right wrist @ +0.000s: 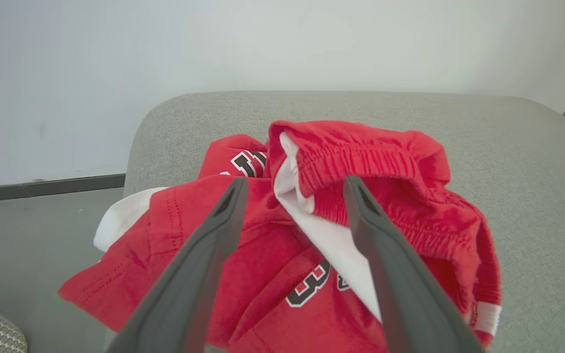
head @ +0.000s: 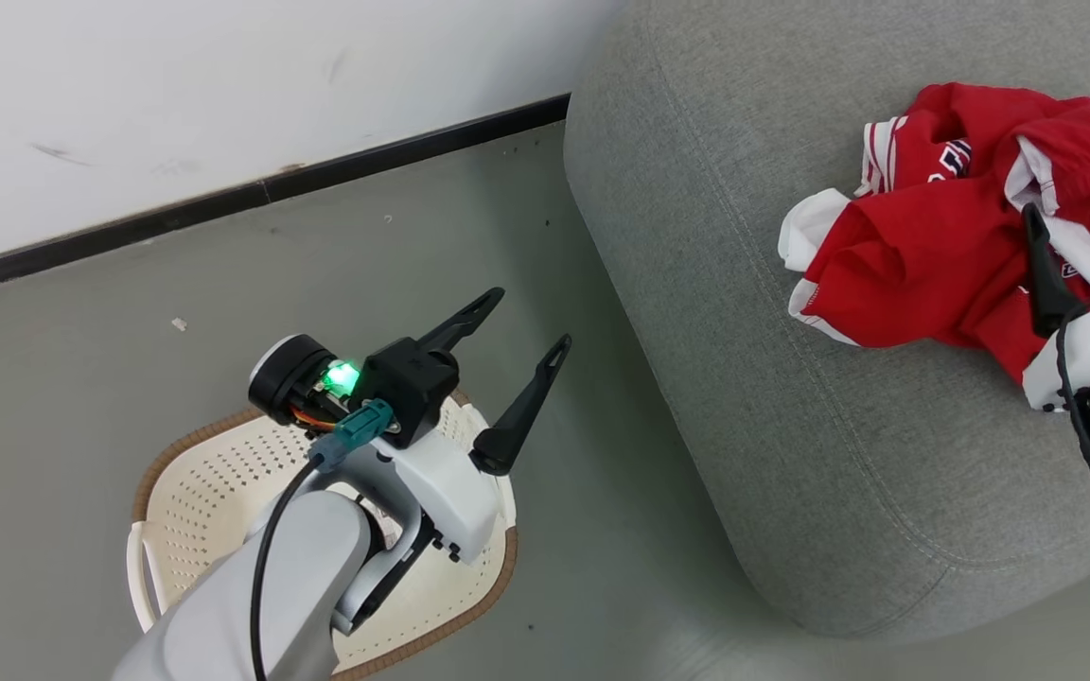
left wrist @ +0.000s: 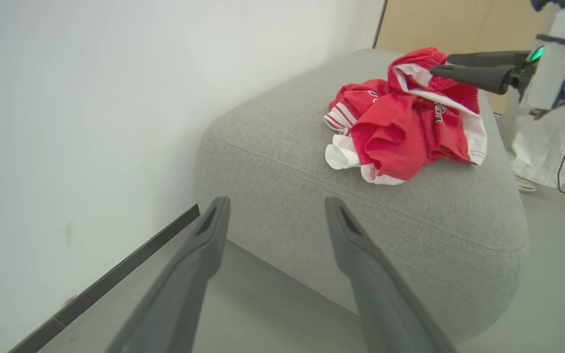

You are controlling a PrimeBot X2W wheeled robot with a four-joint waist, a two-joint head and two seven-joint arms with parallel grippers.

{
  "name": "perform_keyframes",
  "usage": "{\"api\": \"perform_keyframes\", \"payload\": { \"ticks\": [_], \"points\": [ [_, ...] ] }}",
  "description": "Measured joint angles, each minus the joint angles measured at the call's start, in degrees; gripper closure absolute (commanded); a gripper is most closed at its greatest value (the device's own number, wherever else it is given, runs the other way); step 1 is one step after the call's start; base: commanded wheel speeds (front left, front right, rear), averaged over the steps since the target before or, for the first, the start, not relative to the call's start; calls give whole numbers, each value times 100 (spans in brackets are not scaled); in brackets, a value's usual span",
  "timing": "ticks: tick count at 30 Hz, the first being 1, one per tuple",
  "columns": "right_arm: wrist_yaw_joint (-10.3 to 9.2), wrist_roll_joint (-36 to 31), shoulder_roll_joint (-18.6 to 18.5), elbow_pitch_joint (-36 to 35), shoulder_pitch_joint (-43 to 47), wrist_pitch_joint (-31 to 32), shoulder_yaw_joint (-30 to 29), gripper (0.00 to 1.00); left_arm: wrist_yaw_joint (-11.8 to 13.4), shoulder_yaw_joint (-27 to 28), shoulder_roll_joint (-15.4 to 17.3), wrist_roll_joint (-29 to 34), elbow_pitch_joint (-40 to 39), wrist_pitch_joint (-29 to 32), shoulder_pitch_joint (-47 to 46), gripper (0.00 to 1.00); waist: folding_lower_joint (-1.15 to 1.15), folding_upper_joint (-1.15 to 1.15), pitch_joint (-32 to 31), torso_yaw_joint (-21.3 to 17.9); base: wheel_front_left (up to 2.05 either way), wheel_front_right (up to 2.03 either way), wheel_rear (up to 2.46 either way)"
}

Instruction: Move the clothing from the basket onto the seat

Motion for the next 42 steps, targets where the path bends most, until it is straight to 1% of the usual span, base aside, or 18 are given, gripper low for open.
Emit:
{"api": "perform_keyframes", "payload": {
  "ticks": [6, 10, 18, 27, 32, 42],
  "points": [
    [0, -37, 151, -397, 410, -1, -123, 0, 186, 246, 68, -73, 123, -220, 218, 0, 0, 0, -196, -64, 0, 0, 0],
    [0, -94, 249, -673, 584, -1, -134, 0, 254, 388, 92, -149, 178, -363, 355, 0, 0, 0, -333, -65, 0, 0, 0],
    [-1, -218, 449, -1170, 656, -1, 201, 0, 468, 742, 156, -252, 310, -726, 562, 0, 0, 0, -593, 25, 0, 0, 0],
    [-1, -332, 691, -1548, 665, -1, 723, 0, 777, 1196, 436, -278, 627, -1037, 833, 0, 0, 0, -866, 237, 0, 0, 0],
    [-1, -345, 845, -1668, 882, -1, 972, 0, 969, 1416, 505, -344, 759, -1114, 1099, 0, 0, 0, -1038, 418, 0, 0, 0],
    [0, -226, 988, -1969, 1241, -2, 1135, 0, 1319, 1816, 634, -455, 976, -1252, 1620, 0, 0, 0, -1307, 734, 0, 0, 0]
  ]
}}
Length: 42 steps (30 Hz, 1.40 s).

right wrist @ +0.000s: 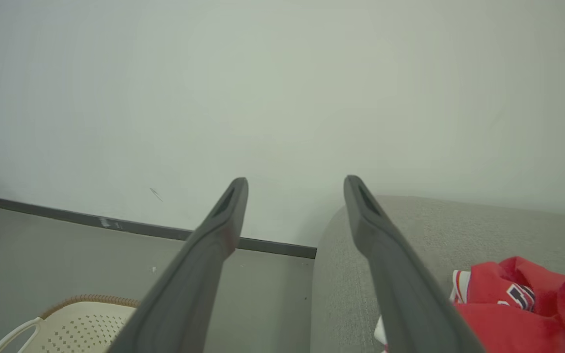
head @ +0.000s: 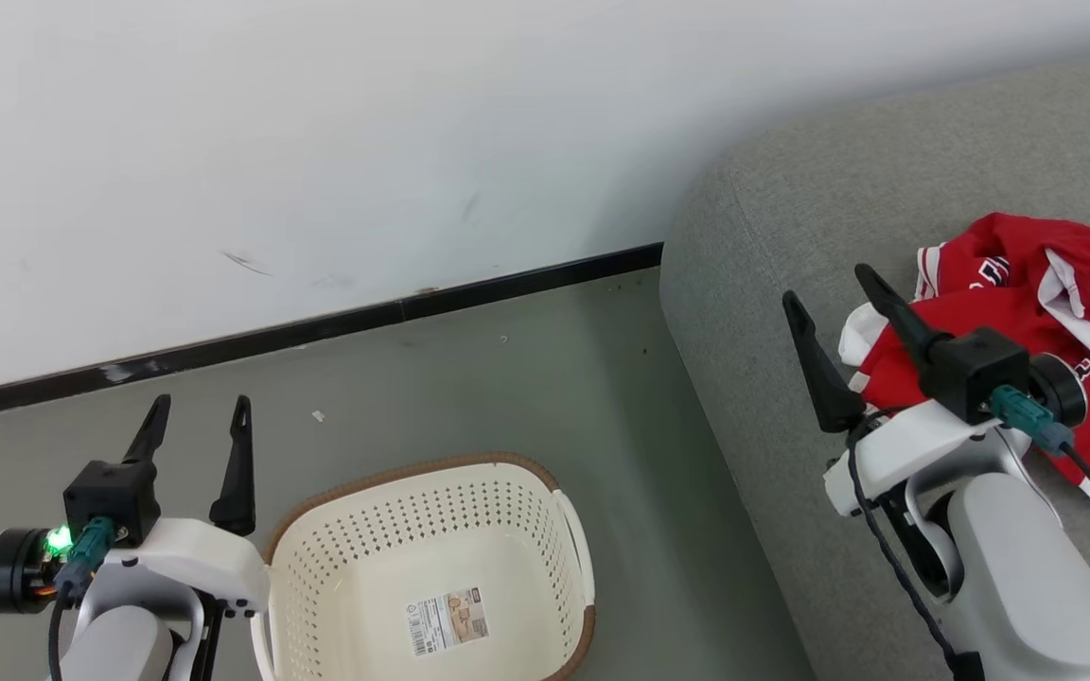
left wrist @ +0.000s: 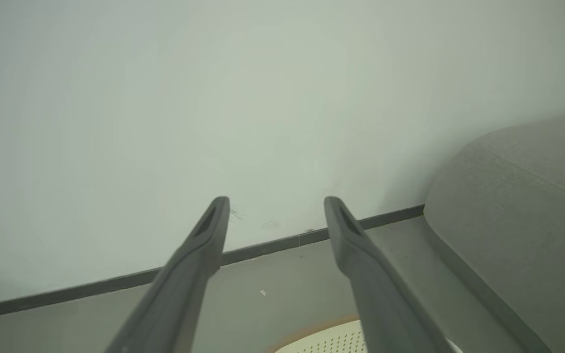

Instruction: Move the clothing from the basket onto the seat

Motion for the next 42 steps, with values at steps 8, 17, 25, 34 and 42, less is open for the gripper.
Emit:
{"api": "perform_keyframes", "payload": {
  "ticks": [8, 17, 25, 34, 42],
  "points": [
    [-1, 34, 34, -167, 357, 0, -66, 0, 166, 227, 5, -137, 58, -51, 359, 0, 0, 0, -188, 200, 0, 0, 0],
    [-1, 42, 76, -347, 896, 1, -309, 0, 253, 365, -34, -250, 65, -101, 827, 0, 0, 0, -433, 398, 0, 0, 0],
    [-1, 57, 114, -558, 1411, 0, -591, 0, 298, 444, -118, -302, 23, -109, 1176, 0, 0, 0, -656, 537, 0, 0, 0],
    [-1, 105, 153, -623, 1745, 0, -586, 0, 291, 408, -157, -297, -19, -151, 1337, 0, 0, 0, -833, 613, 0, 0, 0],
    [-1, 328, 156, -694, 1908, 1, -537, 0, 290, 383, -188, -278, -158, -151, 1380, 0, 0, 0, -931, 657, 0, 0, 0]
  ]
}}
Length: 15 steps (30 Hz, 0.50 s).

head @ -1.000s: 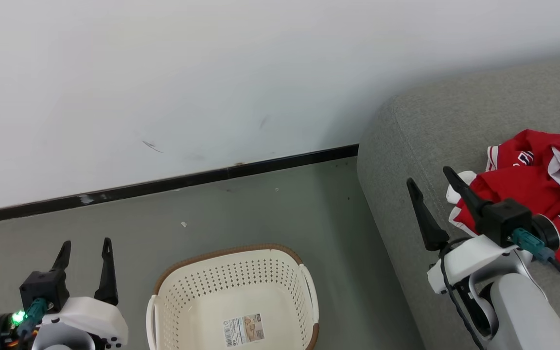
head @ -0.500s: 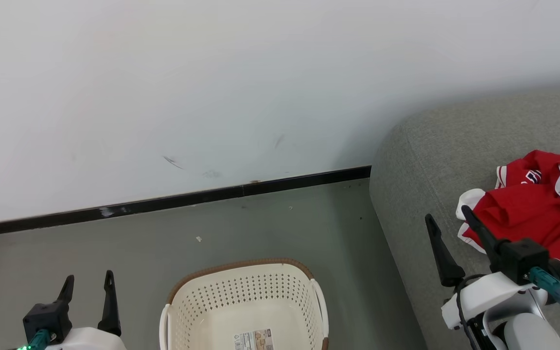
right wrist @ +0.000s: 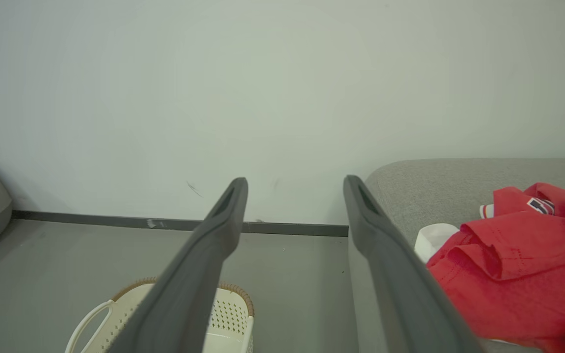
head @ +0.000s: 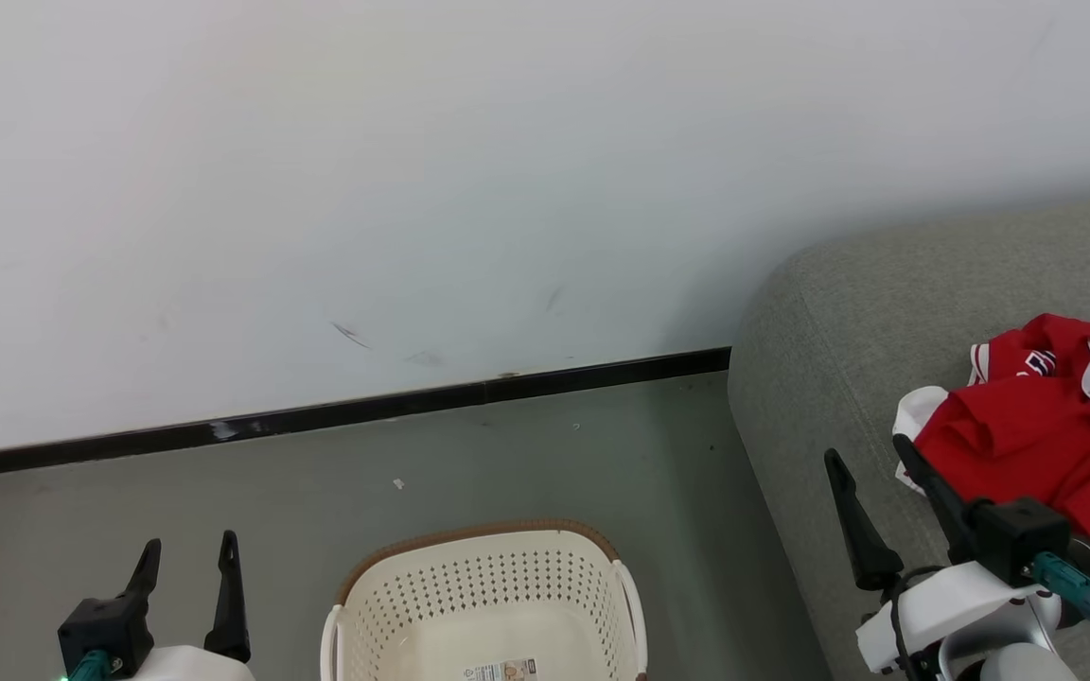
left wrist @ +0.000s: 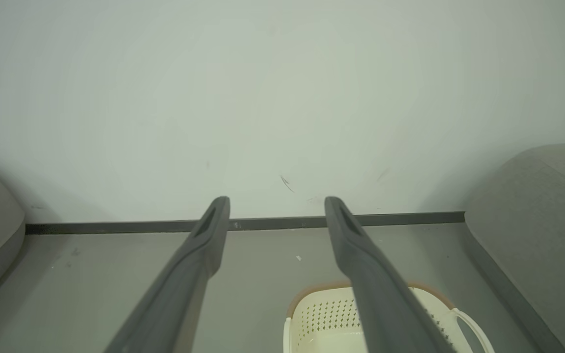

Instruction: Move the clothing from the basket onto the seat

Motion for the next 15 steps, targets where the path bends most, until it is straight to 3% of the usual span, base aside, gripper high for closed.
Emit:
{"api": "perform_keyframes", "payload": {
  "ticks": [15],
  "points": [
    [0, 176, 2, -58, 110, 0, -36, 0, -49, -37, 76, 174, -63, 0, -16, 0, 0, 0, 11, 101, 0, 0, 0]
  ]
}}
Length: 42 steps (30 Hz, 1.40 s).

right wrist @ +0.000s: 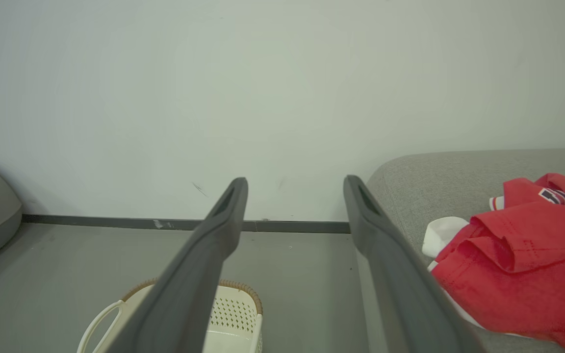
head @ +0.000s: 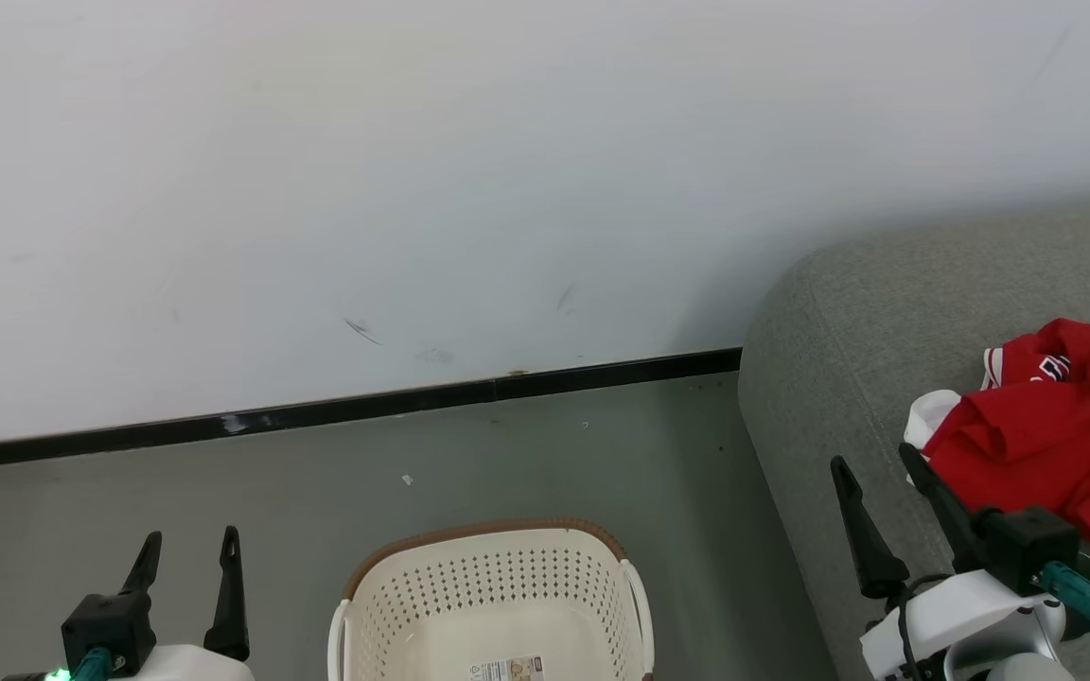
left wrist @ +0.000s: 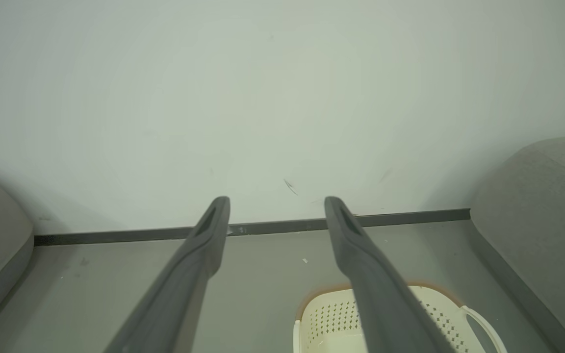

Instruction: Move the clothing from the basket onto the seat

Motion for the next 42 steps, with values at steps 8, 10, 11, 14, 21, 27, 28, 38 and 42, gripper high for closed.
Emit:
{"api": "perform_keyframes", "payload": {
  "ticks": [8, 10, 11, 14, 21, 27, 28, 38, 42],
  "points": [
    [0, 44, 0, 1, 1, 0, -3, 0, 4, 0, 15, 15, 13, 0, -69, 0, 0, 0, 12, 37, 0, 0, 0],
    [0, 44, 1, 1, 1, 0, 5, 0, 10, 5, 14, 15, 13, 0, -93, 0, 0, 0, 14, 38, 0, 0, 0],
    [0, 44, 1, 1, 1, 0, 10, 0, 10, 7, 13, 15, 15, 0, -92, 0, 0, 0, 16, 38, 0, 0, 0],
    [0, 48, 1, 1, 0, 0, 19, 0, 20, 12, 5, 15, 16, 0, -92, 0, 0, 0, 24, 37, 0, 0, 0],
    [0, 59, 1, 1, 0, 0, 32, 0, 21, 16, -5, 15, 20, 0, -92, 0, 0, 0, 47, 35, 0, 0, 0],
    [0, 91, 1, 1, 0, 0, 40, 0, 36, 23, -10, 15, 22, 0, -95, 0, 0, 0, 66, 37, 0, 0, 0],
    [0, 91, 1, 1, 0, 0, 40, 0, 36, 23, -12, 16, 22, 0, -97, 0, 0, 0, 70, 39, 0, 0, 0],
    [0, 116, 1, -2, 0, 0, 38, 0, 36, 16, -16, 116, 16, 0, -135, 0, 0, 0, 101, 77, 0, 0, 0],
    [0, 118, 1, -2, 0, 0, 38, 0, 36, 13, -16, 116, 13, -1, -181, 0, 0, 0, 108, 92, 0, 0, 0]
  ]
}}
